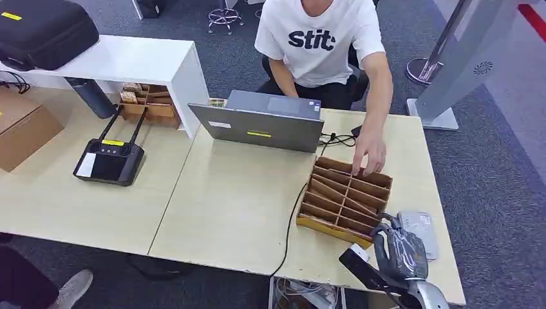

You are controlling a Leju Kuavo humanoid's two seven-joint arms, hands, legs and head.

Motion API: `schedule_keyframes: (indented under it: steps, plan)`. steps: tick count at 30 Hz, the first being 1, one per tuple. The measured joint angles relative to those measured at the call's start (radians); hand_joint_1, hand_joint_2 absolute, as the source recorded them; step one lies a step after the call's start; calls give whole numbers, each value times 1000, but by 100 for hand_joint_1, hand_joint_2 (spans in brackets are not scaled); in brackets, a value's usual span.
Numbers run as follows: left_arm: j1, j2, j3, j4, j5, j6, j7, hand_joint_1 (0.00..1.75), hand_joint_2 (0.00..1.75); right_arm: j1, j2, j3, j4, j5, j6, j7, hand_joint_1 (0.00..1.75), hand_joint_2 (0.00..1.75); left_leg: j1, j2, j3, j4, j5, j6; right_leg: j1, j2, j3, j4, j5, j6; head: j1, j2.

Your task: Pass the card to the sensor for recognition and then transmit it.

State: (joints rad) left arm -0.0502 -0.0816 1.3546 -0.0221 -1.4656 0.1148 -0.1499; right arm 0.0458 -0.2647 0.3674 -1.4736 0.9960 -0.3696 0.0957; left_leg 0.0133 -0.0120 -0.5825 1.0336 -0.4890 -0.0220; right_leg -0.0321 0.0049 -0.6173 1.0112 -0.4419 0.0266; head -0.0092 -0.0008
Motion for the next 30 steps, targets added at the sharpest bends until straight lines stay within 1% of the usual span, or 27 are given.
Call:
schedule_keyframes:
  steps: [11, 12, 13, 20, 25, 30]
  plan:
    - [0, 0, 0, 0, 0, 0, 0, 0, 175, 0, 0, 0, 0, 0, 0, 0, 175, 175, 0, 0, 0, 0, 0, 0, 0, 0, 0, 0, 0, 0, 0, 0]
    - [0, 0, 0, 0, 0, 0, 0, 0, 175, 0, 0, 0, 0, 0, 0, 0, 126, 175, 0, 0, 0, 0, 0, 0, 0, 0, 0, 0, 0, 0, 0, 0]
    - [0, 0, 0, 0, 0, 0, 0, 0, 175, 0, 0, 0, 0, 0, 0, 0, 0, 175, 0, 0, 0, 0, 0, 0, 0, 0, 0, 0, 0, 0, 0, 0]
    - [0, 0, -3, 0, 0, 0, -3, 0, 175, 4, 4, 0, -6, -32, -3, -11, 0, 175, 0, 0, -1, 0, 0, 0, 0, 0, 0, 0, 0, 0, 0, 0]
    - [1, 0, -5, 0, 5, -1, -9, 0, 175, 4, 10, -14, -57, -42, -11, -37, 0, 175, 0, 0, -1, 0, 0, 0, 0, 0, -1, 0, 0, 0, 0, 0]
    - [1, 0, -5, 0, 10, -2, -11, 0, 175, 8, 15, -37, -104, -48, -23, -46, 0, 175, 0, 0, -1, 0, 0, 0, 0, 0, -1, 0, 0, 0, 0, 0]
